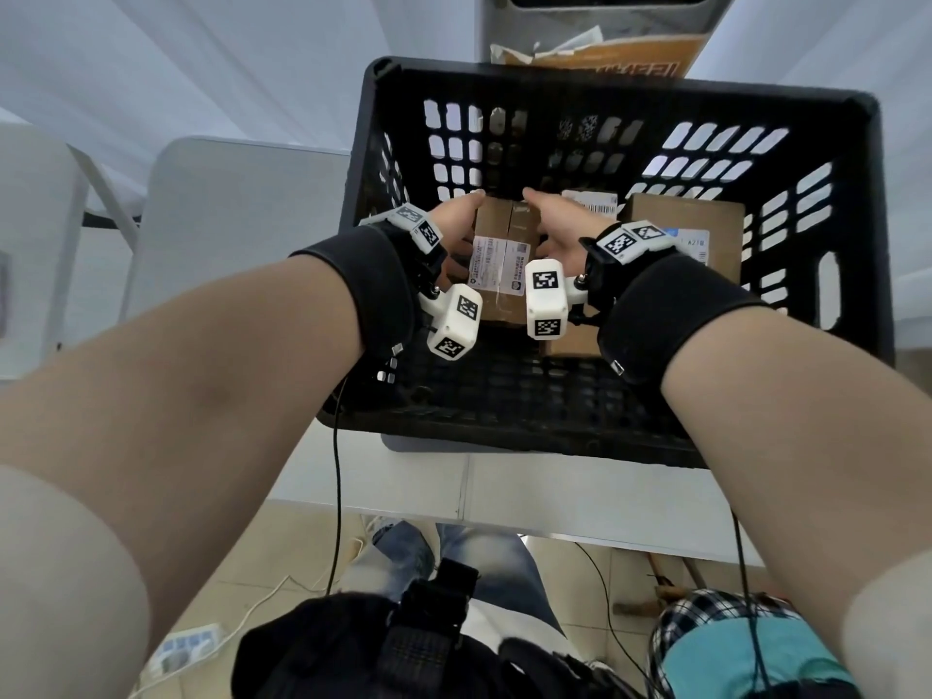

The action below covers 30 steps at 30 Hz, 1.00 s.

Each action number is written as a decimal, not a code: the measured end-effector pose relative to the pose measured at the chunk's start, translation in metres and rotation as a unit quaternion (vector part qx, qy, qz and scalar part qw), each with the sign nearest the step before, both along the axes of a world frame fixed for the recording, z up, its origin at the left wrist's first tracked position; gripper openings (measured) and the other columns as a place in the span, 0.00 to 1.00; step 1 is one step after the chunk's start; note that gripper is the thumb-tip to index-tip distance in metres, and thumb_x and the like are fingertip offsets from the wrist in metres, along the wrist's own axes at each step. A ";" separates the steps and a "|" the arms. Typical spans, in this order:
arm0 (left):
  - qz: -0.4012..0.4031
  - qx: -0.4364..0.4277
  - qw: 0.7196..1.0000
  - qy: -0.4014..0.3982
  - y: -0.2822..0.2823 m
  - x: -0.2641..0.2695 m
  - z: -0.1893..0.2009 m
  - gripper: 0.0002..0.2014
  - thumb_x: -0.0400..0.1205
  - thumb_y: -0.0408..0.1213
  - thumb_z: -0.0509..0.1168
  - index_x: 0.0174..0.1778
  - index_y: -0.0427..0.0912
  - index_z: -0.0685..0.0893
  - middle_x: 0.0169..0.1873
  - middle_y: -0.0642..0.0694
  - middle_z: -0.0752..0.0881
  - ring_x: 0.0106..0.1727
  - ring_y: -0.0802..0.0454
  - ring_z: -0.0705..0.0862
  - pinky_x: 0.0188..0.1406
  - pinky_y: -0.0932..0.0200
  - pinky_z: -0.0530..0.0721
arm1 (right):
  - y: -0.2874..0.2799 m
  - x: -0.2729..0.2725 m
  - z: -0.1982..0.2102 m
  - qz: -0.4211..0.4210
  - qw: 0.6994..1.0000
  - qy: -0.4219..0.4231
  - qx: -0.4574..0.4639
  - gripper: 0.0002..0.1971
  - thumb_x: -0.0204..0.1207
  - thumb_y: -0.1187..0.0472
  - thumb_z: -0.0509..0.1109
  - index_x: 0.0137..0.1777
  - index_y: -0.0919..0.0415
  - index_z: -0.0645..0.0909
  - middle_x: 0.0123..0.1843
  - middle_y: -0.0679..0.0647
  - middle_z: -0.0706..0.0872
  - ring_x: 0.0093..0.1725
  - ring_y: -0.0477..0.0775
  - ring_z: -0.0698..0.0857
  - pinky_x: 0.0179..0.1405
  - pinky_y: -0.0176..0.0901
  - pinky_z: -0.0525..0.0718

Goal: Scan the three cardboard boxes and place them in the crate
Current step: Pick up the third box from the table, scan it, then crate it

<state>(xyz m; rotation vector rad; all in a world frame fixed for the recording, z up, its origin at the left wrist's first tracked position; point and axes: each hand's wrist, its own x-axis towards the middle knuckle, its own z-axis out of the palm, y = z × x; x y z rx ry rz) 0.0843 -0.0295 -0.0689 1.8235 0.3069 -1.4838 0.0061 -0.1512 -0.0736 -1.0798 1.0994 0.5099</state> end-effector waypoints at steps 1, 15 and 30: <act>-0.003 0.000 1.000 0.001 0.000 0.001 -0.002 0.41 0.84 0.66 0.51 0.81 0.36 0.69 0.75 0.35 0.78 0.75 0.28 0.74 0.77 0.26 0.64 | -0.001 0.000 0.002 -0.002 1.000 -0.003 0.001 0.30 0.82 0.38 0.58 0.74 0.59 0.72 0.57 0.65 0.86 0.50 0.63 0.88 0.42 0.54 0.88; -0.031 0.000 0.999 0.006 -0.006 -0.002 -0.003 0.39 0.84 0.65 0.52 0.83 0.38 0.66 0.77 0.33 0.75 0.75 0.27 0.75 0.76 0.27 0.67 | -0.025 -0.020 0.029 -0.075 0.996 -0.043 -0.038 0.16 0.85 0.52 0.60 0.63 0.62 0.81 0.55 0.60 0.91 0.38 0.63 0.91 0.29 0.45 0.90; -0.072 -0.016 0.997 0.003 -0.011 -0.022 0.007 0.38 0.86 0.65 0.49 0.86 0.42 0.65 0.86 0.35 0.61 0.80 0.26 0.68 0.79 0.26 0.61 | -0.052 -0.074 0.026 -0.177 0.974 -0.014 -0.142 0.08 0.80 0.62 0.61 0.39 0.56 0.76 0.36 0.54 0.81 0.31 0.54 0.78 0.39 0.47 0.83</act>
